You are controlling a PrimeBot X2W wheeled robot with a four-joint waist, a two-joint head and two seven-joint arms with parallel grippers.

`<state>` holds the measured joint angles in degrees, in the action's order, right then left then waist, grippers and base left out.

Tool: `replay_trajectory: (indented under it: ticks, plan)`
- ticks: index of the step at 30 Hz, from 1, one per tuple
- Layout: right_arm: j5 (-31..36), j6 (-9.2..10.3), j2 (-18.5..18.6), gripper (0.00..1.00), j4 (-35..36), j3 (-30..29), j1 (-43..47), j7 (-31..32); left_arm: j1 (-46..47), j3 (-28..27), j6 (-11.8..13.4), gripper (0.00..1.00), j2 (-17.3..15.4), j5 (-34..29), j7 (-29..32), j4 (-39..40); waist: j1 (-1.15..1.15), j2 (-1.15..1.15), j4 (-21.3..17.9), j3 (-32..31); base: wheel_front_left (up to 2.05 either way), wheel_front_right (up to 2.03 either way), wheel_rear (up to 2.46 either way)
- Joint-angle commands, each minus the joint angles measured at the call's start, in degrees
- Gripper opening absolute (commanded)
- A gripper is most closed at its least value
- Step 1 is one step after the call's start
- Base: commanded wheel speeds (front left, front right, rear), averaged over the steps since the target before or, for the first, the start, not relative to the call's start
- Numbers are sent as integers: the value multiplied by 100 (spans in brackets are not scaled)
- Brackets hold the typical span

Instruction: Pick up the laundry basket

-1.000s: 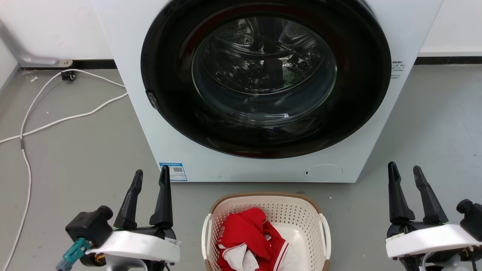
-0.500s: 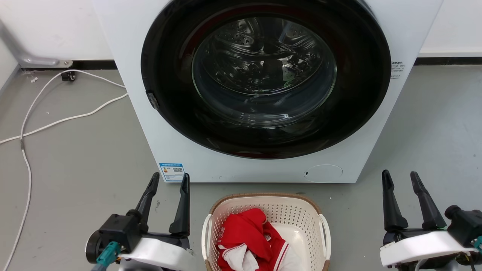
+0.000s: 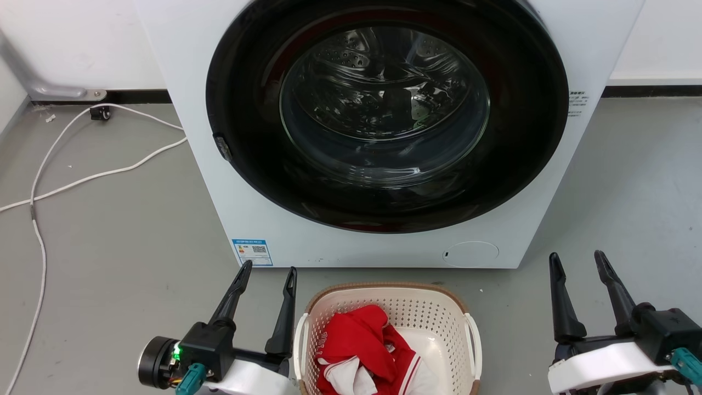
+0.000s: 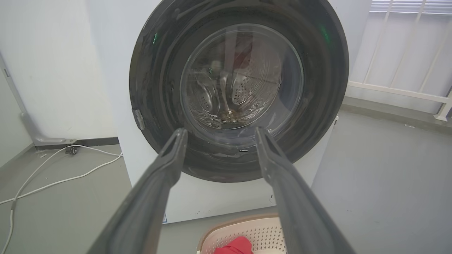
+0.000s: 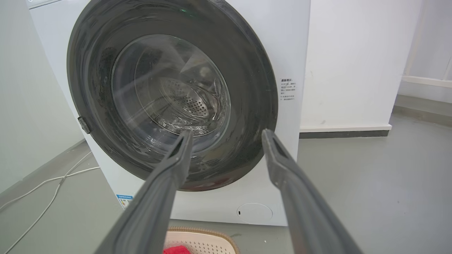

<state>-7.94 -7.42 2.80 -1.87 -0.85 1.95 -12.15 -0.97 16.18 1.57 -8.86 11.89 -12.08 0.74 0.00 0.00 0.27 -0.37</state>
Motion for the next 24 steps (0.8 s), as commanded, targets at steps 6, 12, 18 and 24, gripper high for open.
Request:
replay_trajectory:
  ticks: [6, 12, 18, 24]
  plan:
    - [294, -6, 14, 100, 83, 13, 48, -103, -95, -112, -27, 100, 127, 6, -106, 34, 0, 0, 5, 1, 0, 0, 0]
    - [325, -6, 14, 100, 13, 15, 94, -153, -209, -361, -158, 100, 299, -59, -177, -162, 0, 0, -3, -6, 0, 0, 0]
    - [503, -6, 13, 100, -80, -25, 124, -173, -261, -518, -330, 100, 419, -304, -235, -369, 0, 0, -9, -29, 0, 0, 0]
    - [700, -6, 13, 100, -103, -27, 146, -242, -283, -552, -428, 100, 485, -639, -292, -434, 0, 0, -1, -41, 0, 0, 0]
